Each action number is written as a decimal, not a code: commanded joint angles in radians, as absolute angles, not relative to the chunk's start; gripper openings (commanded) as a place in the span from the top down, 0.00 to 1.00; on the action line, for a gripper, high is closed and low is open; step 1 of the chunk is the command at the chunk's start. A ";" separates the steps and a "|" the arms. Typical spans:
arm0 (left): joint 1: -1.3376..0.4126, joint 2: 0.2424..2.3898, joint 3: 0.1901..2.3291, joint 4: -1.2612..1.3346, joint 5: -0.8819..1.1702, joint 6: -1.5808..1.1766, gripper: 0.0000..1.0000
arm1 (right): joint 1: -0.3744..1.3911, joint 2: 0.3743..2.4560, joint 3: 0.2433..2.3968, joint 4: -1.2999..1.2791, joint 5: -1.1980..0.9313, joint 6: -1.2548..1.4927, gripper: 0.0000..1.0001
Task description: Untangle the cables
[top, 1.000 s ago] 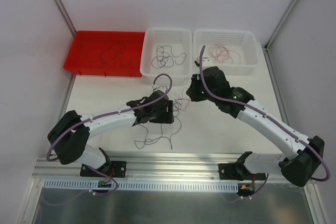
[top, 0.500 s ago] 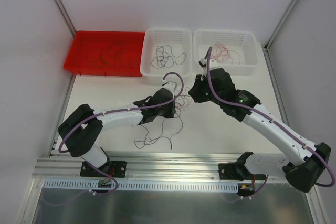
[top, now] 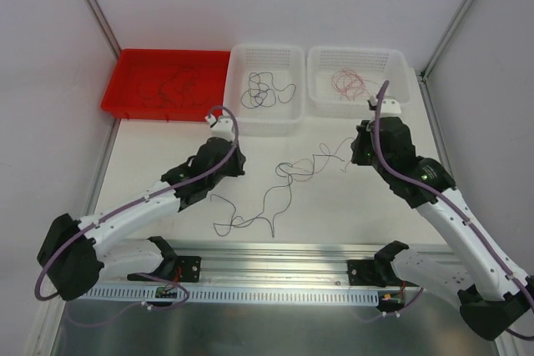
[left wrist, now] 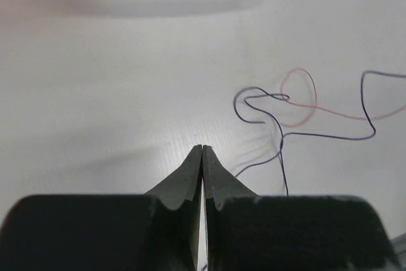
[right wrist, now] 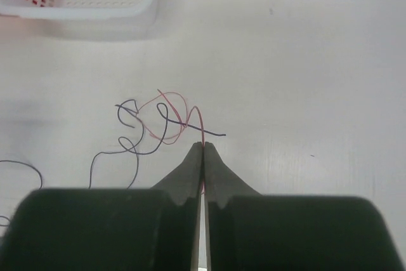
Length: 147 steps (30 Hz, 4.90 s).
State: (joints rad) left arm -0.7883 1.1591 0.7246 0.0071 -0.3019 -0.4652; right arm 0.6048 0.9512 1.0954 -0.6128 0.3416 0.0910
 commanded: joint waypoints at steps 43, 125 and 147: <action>-0.937 1.637 0.821 0.586 0.322 0.314 1.00 | 0.618 0.874 1.132 -0.592 0.029 0.083 0.99; -0.307 1.126 0.761 -0.353 -0.140 -0.364 0.66 | 0.261 0.680 1.329 -0.517 0.380 -0.017 0.99; -0.307 0.552 0.660 -0.399 -0.209 -0.190 0.01 | 0.262 0.997 0.726 -0.572 0.157 0.268 0.77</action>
State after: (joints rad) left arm -0.3187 0.5819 0.7132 -0.3862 -0.1776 -0.2443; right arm 0.2661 0.9451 0.7460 -0.5343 0.2039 0.1967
